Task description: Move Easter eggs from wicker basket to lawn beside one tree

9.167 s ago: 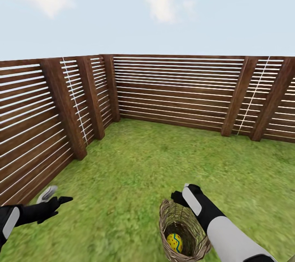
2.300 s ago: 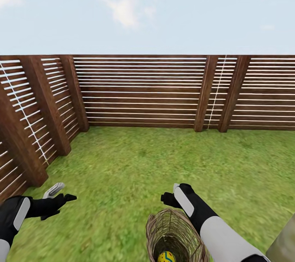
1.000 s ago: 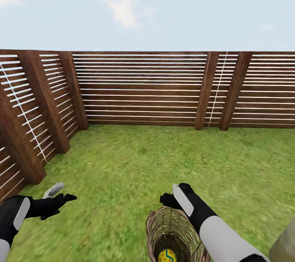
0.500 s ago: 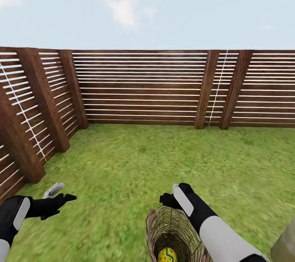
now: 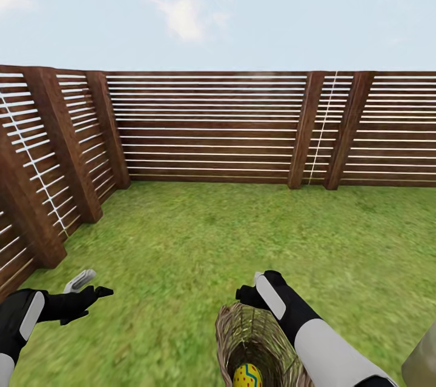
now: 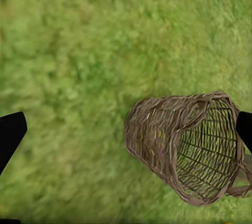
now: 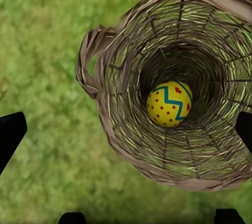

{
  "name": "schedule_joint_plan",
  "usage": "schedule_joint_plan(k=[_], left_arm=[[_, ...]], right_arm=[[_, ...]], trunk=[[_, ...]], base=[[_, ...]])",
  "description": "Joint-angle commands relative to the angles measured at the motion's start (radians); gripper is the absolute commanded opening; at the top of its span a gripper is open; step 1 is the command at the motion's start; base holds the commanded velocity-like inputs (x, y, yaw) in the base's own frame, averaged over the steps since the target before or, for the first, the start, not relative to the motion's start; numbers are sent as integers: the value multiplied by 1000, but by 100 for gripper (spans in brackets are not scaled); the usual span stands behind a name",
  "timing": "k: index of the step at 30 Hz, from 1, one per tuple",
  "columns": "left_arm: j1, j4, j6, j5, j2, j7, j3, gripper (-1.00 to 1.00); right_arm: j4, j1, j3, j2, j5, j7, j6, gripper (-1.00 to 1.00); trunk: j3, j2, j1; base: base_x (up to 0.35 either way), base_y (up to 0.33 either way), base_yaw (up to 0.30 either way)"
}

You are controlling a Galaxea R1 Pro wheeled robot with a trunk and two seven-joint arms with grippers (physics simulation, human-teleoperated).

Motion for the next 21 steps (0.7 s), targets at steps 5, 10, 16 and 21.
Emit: schedule_joint_plan(k=[5,10,16,21], left_arm=[[-1,0,7,2,0,-2,3,100],[-1,0,6,2,-1,-2,3,100],[-1,0,6,2,1,-2,2,100],[-1,0,5,2,0,-2,2,100]], right_arm=[[-1,-1,5,-1,-9,-12,4,100],[4,-1,4,0,-12,-12,5,100],[12,-2,1,-2,-13,-12,17,100],[16,-1,-37,-8,-15,-9,55,100]], trunk=[[-17,-36,19],[-32,-71,38],[-51,-113,61],[-67,-148,81]], base=[[0,0,0],[0,0,0],[0,0,0],[0,0,0]])
